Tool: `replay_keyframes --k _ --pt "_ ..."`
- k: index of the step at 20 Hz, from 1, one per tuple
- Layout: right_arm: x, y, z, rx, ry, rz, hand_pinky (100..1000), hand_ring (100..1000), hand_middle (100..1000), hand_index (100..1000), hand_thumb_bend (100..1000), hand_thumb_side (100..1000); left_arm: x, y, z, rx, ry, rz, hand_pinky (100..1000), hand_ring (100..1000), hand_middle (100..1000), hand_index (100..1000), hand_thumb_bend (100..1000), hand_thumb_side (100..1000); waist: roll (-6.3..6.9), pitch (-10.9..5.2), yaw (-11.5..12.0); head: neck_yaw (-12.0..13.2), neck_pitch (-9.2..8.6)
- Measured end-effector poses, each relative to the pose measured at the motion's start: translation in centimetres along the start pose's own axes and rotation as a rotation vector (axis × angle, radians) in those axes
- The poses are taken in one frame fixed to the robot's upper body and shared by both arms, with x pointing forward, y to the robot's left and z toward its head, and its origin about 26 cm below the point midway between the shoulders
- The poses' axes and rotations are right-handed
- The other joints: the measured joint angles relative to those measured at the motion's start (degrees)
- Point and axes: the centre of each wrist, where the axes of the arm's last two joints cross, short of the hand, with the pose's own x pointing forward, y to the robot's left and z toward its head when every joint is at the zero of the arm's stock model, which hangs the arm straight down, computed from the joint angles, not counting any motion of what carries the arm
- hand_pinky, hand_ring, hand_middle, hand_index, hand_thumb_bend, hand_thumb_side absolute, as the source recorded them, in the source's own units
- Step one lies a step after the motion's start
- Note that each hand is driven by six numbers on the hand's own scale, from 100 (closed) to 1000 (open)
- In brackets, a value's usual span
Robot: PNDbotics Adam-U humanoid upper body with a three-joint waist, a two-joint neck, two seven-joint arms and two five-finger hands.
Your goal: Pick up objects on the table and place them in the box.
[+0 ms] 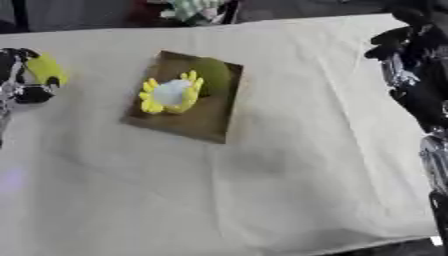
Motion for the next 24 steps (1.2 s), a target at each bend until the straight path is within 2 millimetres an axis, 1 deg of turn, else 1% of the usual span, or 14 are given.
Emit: replay_keyframes --k 5,7,10,14,17,21,24 --pt "0.0 0.0 0.0 0.002 -0.001 0.000 733 622 621 905 100 475 3.0 2.9 -1.3 0.045 -0.155 0.026 581 451 450 658 114 256 0.19 -0.17 -0.06 0.01 0.00" --pt "0.0 0.0 0.0 0.004 -0.002 0.000 734 622 621 906 100 475 4.8 3.6 -1.7 0.043 -0.237 0.022 584 454 454 661 121 257 0.18 -0.22 -0.18 0.05 0.00" --pt "0.0 0.0 0.0 0.006 -0.003 0.000 734 622 621 905 100 476 7.9 4.0 -2.0 0.021 -0.356 0.017 587 459 461 667 130 262 0.19 -0.33 -0.47 0.15 0.00" --pt "0.0 0.0 0.0 0.010 -0.004 -0.002 734 622 621 905 100 477 11.2 3.5 -2.3 -0.026 -0.473 0.003 594 469 471 675 139 269 0.25 -0.38 -1.05 0.52 -0.01" --pt "0.0 0.1 0.0 0.014 -0.004 -0.003 734 622 621 905 100 477 13.2 2.6 -2.1 -0.064 -0.541 -0.012 599 478 481 683 152 277 0.34 -0.42 -1.42 0.62 -0.01" --pt "0.0 0.2 0.0 0.019 -0.005 -0.007 735 622 622 905 100 478 14.9 1.2 -1.8 -0.112 -0.603 -0.034 604 493 503 702 164 292 0.46 -0.42 -1.69 0.76 -0.01" --pt "0.0 0.2 0.0 0.020 -0.005 -0.008 735 622 621 906 100 479 15.6 0.2 -1.6 -0.138 -0.628 -0.046 614 521 541 750 185 310 0.45 -0.42 -1.83 0.97 -0.03"
